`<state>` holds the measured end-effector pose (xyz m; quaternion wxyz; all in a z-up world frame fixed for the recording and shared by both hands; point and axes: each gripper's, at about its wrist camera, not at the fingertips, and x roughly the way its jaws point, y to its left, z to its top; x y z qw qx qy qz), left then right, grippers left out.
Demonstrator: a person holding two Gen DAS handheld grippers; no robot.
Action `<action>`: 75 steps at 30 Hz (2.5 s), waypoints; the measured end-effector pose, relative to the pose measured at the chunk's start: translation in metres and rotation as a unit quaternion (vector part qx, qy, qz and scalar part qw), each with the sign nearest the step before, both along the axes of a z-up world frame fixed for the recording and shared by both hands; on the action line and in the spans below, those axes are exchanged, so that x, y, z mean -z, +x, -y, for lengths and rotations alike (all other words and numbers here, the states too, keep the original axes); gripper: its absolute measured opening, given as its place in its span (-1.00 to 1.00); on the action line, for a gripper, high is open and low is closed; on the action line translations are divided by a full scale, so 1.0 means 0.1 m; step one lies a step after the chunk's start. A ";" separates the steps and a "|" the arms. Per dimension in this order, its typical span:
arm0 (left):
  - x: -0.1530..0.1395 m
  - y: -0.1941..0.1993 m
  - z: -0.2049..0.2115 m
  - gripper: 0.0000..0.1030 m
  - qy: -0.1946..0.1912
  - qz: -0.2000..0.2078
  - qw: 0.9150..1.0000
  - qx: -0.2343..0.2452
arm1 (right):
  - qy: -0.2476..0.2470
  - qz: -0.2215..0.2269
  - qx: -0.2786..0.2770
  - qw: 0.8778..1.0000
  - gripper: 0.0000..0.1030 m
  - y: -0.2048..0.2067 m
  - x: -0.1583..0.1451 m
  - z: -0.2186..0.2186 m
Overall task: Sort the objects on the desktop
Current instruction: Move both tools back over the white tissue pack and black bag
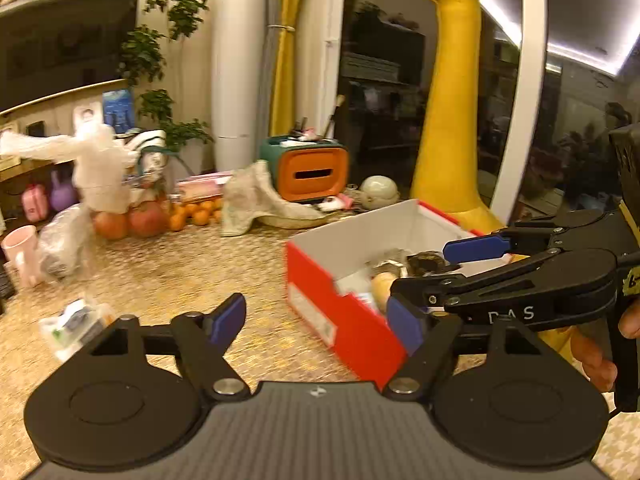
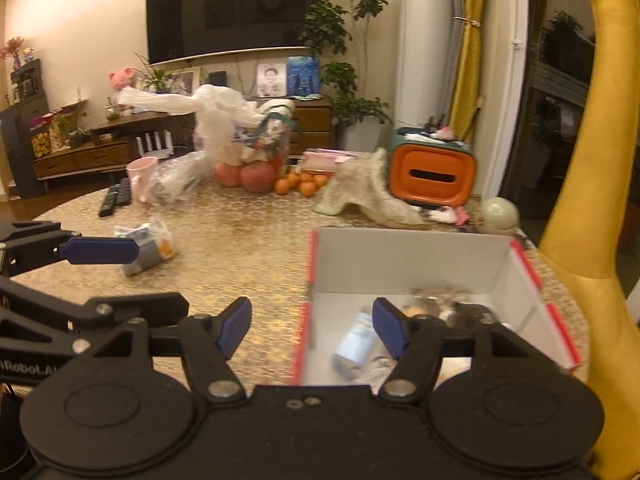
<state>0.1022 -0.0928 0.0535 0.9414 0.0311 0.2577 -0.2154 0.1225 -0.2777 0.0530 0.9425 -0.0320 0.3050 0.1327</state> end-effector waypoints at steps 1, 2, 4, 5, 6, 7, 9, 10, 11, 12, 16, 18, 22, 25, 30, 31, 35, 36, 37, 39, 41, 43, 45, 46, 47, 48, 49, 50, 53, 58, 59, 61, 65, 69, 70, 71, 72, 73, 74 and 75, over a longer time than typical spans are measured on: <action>0.02 -0.02 -0.06 0.53 0.002 0.002 1.000 -0.004 | 0.006 0.002 -0.007 1.000 0.43 -0.01 0.01 -0.06; 0.03 -0.05 -0.12 0.54 0.004 0.002 1.000 -0.009 | 0.009 0.004 -0.014 1.000 0.43 -0.01 0.03 -0.13; 0.07 -0.08 -0.25 0.59 0.005 0.004 1.000 -0.018 | 0.006 0.007 -0.024 1.000 0.44 0.02 0.05 -0.26; 0.08 -0.09 -0.31 0.63 0.006 0.004 1.000 -0.023 | 0.008 0.007 -0.029 1.000 0.44 0.03 0.06 -0.32; 0.10 -0.12 -0.37 0.65 0.009 0.005 1.000 -0.028 | 0.009 0.005 -0.033 0.999 0.45 0.05 0.07 -0.38; 0.12 -0.13 -0.43 0.65 0.010 0.005 0.999 -0.032 | 0.010 0.004 -0.036 0.999 0.48 0.07 0.08 -0.43; 0.15 -0.14 -0.55 0.65 0.010 0.004 0.999 -0.041 | 0.010 0.007 -0.042 0.999 0.49 0.10 0.09 -0.53; 0.17 -0.14 -0.60 0.65 0.009 0.003 0.999 -0.047 | 0.009 0.008 -0.045 0.999 0.50 0.12 0.10 -0.57; 0.18 -0.14 -0.66 0.66 0.007 0.003 0.999 -0.054 | 0.009 0.008 -0.047 0.999 0.50 0.14 0.10 -0.62; 0.20 -0.13 -0.71 0.66 0.007 0.002 0.998 -0.060 | 0.010 0.006 -0.049 0.999 0.51 0.16 0.11 -0.66; 0.27 -0.11 -0.88 0.66 0.020 0.010 0.996 -0.083 | 0.010 0.001 -0.061 0.998 0.53 0.25 0.17 -0.81; 0.31 -0.09 -0.96 0.66 0.026 0.014 0.995 -0.093 | 0.010 0.000 -0.068 0.998 0.58 0.30 0.19 -0.88; 0.41 -0.03 -1.13 0.67 0.024 0.009 0.993 -0.114 | 0.007 0.001 -0.078 0.997 0.59 0.42 0.22 -1.05; 0.49 0.03 -1.24 0.67 0.027 0.004 0.992 -0.126 | 0.007 0.000 -0.087 0.996 0.60 0.52 0.24 -1.16; 0.64 0.15 -1.43 0.68 0.022 -0.011 0.989 -0.147 | 0.005 -0.009 -0.102 0.995 0.63 0.69 0.35 -1.36; 0.67 0.18 -1.47 0.74 0.021 -0.014 0.988 -0.152 | 0.005 -0.011 -0.105 0.994 0.63 0.73 0.38 -1.40; 0.80 0.31 -1.64 0.92 0.010 -0.026 0.984 -0.174 | 0.004 -0.016 -0.117 0.993 0.65 0.88 0.48 -1.56; 0.83 0.35 -1.68 0.93 0.009 -0.027 0.983 -0.179 | 0.005 -0.015 -0.120 0.993 0.67 0.91 0.50 -1.60; 0.87 0.39 -1.72 0.95 0.008 -0.028 0.983 -0.184 | 0.007 -0.014 -0.124 0.992 0.72 0.95 0.52 -1.64; 0.93 0.47 -1.81 0.96 0.007 -0.033 0.981 -0.194 | 0.006 -0.009 -0.131 0.991 0.77 1.01 0.56 -1.73; 1.00 0.54 -1.89 0.96 0.002 -0.038 0.978 -0.204 | 0.003 -0.004 -0.137 0.991 0.79 1.09 0.60 -1.83; 1.08 0.61 -1.97 0.96 -0.003 -0.044 0.976 -0.212 | 0.004 -0.007 -0.145 0.989 0.81 1.18 0.64 -1.92; 1.14 0.66 -2.03 0.96 0.001 -0.045 0.975 -0.218 | 0.003 -0.008 -0.151 0.988 0.82 1.27 0.70 -2.02; 1.18 0.68 -2.07 0.96 0.004 -0.045 0.974 -0.223 | 0.002 -0.007 -0.156 0.988 0.83 1.30 0.72 -2.08; 1.20 0.70 -2.10 0.96 0.007 -0.044 0.973 -0.227 | 0.001 -0.007 -0.163 0.987 0.84 1.33 0.75 -2.15; 1.23 0.71 -2.14 0.96 0.008 -0.043 0.972 -0.232 | -0.001 -0.006 -0.170 0.985 0.85 1.36 0.78 -2.22; 1.25 0.73 -2.18 0.96 0.009 -0.044 0.971 -0.236 | -0.002 -0.006 -0.178 0.984 0.85 1.39 0.80 -2.29; 1.27 0.75 -2.23 0.96 0.010 -0.046 0.970 -0.239 | -0.005 -0.005 -0.182 0.983 0.85 1.42 0.83 -2.36; 1.34 0.81 -2.37 0.96 0.008 -0.053 0.967 -0.248 | -0.004 -0.009 -0.193 0.981 0.85 1.51 0.90 -2.54; 1.42 0.85 -2.57 0.96 -0.003 -0.058 0.964 -0.258 | -0.007 -0.016 -0.199 0.980 0.85 1.64 1.03 -2.74; 1.44 0.86 -2.60 0.96 -0.006 -0.060 0.964 -0.258 | -0.007 -0.017 -0.198 0.980 0.85 1.67 1.06 -2.76; 1.47 0.90 -2.62 0.96 -0.005 -0.061 0.964 -0.258 | -0.011 -0.021 -0.197 0.980 0.85 1.73 1.13 -2.81; 1.50 0.95 -2.64 0.96 0.001 -0.058 0.965 -0.257 | -0.030 -0.023 -0.193 0.980 0.86 1.87 1.26 -2.89; 1.53 1.01 -2.67 0.96 0.002 -0.053 0.964 -0.260 | -0.034 -0.035 -0.185 0.981 0.87 1.99 1.37 -2.92; 1.54 1.03 -2.68 0.96 0.001 -0.054 0.964 -0.261 | -0.032 -0.038 -0.184 0.982 0.88 2.00 1.39 -2.92; 1.54 1.05 -2.69 0.96 0.001 -0.054 0.964 -0.262 | -0.033 -0.037 -0.185 0.982 0.87 2.01 1.41 -2.93; 1.54 1.07 -2.69 0.96 0.001 -0.054 0.964 -0.262 | -0.037 -0.036 -0.185 0.981 0.86 2.02 1.42 -2.94; 1.55 1.09 -2.70 0.96 0.001 -0.053 0.964 -0.262 | -0.041 -0.035 -0.186 0.981 0.86 2.02 1.44 -2.96; 1.55 1.11 -2.70 0.96 0.002 -0.053 0.964 -0.261 | -0.044 -0.034 -0.186 0.981 0.86 2.02 1.45 -2.97; 1.55 1.13 -2.69 0.96 0.003 -0.051 0.964 -0.260 | -0.046 -0.032 -0.187 0.981 0.83 2.03 1.46 -2.98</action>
